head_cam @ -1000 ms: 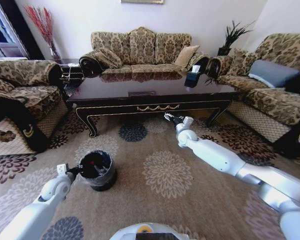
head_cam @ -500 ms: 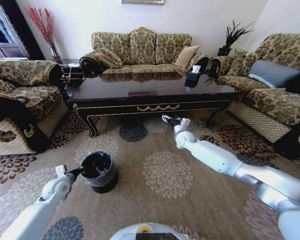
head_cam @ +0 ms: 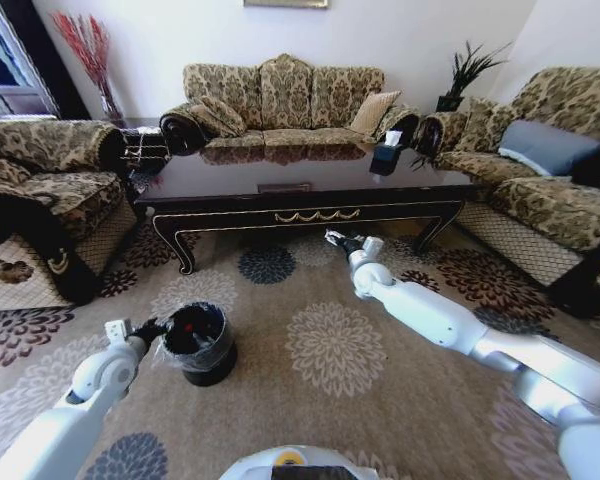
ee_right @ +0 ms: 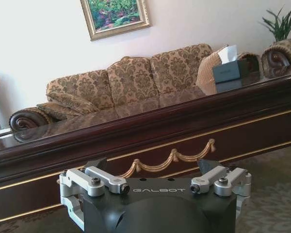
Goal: Move to the front of the table and pick up the trash from the floor, then place it into the trash bin.
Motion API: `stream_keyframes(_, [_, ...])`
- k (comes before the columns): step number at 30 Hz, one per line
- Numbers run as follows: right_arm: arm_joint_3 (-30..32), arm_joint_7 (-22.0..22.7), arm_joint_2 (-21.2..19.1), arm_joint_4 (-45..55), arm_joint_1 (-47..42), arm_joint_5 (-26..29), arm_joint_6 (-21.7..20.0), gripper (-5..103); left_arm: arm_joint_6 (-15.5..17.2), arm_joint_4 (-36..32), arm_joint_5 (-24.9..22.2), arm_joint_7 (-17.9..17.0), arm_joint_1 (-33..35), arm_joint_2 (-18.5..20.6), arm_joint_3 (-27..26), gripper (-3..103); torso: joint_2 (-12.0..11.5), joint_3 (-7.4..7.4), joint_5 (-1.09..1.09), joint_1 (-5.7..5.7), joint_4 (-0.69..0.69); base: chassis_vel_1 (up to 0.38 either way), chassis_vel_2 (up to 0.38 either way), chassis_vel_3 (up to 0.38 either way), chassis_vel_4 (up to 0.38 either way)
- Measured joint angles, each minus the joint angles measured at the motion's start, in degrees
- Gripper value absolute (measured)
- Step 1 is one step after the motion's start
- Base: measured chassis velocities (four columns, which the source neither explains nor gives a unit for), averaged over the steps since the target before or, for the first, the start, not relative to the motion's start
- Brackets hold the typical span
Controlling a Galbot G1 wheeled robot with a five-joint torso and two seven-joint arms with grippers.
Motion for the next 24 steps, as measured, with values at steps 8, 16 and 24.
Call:
stream_keyframes(8, [1.8, -5.8, -4.1, 1.2, -6.9, -6.9, 0.8, 100, -3.8, -4.0, -10.2, 2.3, 6.1, -2.9, -9.0, 100, 0.0, 0.00, 0.00, 0.00, 0.00, 0.000, 0.000, 0.000, 0.000])
stream_keyframes(16, [7.2, -12.2, -5.4, 4.7, -18.3, -15.1, 4.2, 100, -17.5, -5.1, -4.3, 17.9, 11.2, -5.7, -12.3, 100, 0.0, 0.00, -0.01, 0.00, 0.02, 0.000, 0.000, 0.000, 0.000])
stream_keyframes(24, [21.8, -17.6, -6.0, 12.2, -37.1, -20.3, 6.5, 100, -23.9, -8.0, 0.1, 24.9, 13.6, -10.0, -14.6, 100, 0.0, -0.01, 0.01, 0.00, 0.00, 0.000, 0.000, 0.000, 0.000])
